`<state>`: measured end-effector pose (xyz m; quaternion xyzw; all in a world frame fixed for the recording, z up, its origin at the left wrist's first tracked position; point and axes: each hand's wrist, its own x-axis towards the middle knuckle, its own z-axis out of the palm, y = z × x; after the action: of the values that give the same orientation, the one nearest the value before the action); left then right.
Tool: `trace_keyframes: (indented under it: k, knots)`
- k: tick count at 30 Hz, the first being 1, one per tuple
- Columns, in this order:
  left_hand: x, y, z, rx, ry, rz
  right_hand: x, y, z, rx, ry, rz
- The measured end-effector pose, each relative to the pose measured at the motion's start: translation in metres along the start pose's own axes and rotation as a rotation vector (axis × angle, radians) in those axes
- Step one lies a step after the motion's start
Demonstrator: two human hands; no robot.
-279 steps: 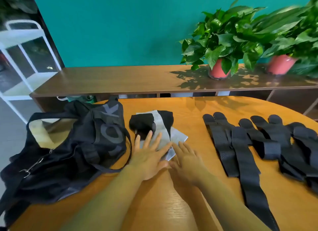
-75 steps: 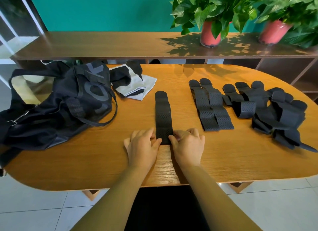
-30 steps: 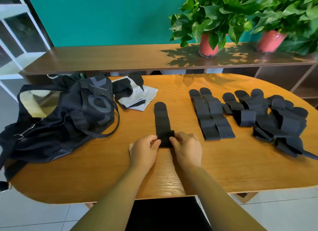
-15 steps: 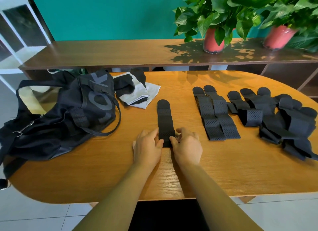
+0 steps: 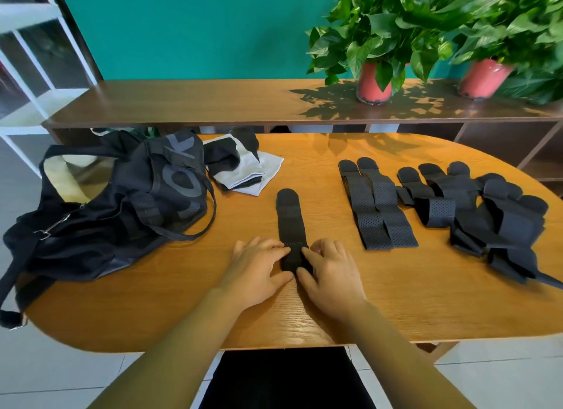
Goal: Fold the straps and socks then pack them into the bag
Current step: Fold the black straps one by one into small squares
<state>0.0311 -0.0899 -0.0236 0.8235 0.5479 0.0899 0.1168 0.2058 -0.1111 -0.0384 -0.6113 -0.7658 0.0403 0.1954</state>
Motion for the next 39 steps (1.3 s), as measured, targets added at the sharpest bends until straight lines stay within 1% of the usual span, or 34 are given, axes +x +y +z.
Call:
trace_keyframes:
  k: [3,5,7,10,13,15,18,20,24,29,35,39]
  knots:
    - [-0.014,0.001,0.000,0.008,0.006,0.072,-0.017,0.001,-0.013,-0.010,-0.076,-0.086]
    - [-0.025,0.003,0.002,-0.005,0.003,0.096,-0.027,0.001,-0.017,-0.029,-0.068,-0.134]
    - [-0.035,0.006,0.003,-0.020,-0.006,0.099,-0.036,0.002,-0.017,-0.022,-0.061,-0.142]
    - [-0.046,0.010,0.003,-0.034,0.001,0.079,-0.043,0.004,-0.016,0.042,-0.034,-0.143]
    - [-0.049,0.019,0.000,-0.082,0.006,-0.012,-0.043,0.000,-0.019,0.202,-0.039,-0.005]
    - [-0.047,0.023,-0.002,-0.120,0.018,-0.079,-0.040,-0.004,-0.019,0.268,-0.002,0.100]
    - [-0.040,0.026,0.000,-0.189,0.086,-0.183,-0.032,-0.010,-0.015,0.285,0.037,0.249]
    - [-0.032,0.028,0.001,-0.211,0.143,-0.256,-0.028,-0.012,-0.012,0.278,0.073,0.307]
    - [-0.019,0.033,-0.001,-0.197,0.180,-0.359,-0.018,-0.018,-0.011,0.255,0.094,0.382]
    - [-0.007,0.034,0.001,-0.166,0.134,-0.447,-0.010,-0.023,-0.009,0.212,0.107,0.443]
    - [0.000,0.035,0.001,-0.123,0.092,-0.472,-0.005,-0.025,-0.004,0.173,0.116,0.483]
    - [0.001,0.034,0.004,-0.117,0.106,-0.461,-0.005,-0.024,0.003,0.076,0.091,0.462]
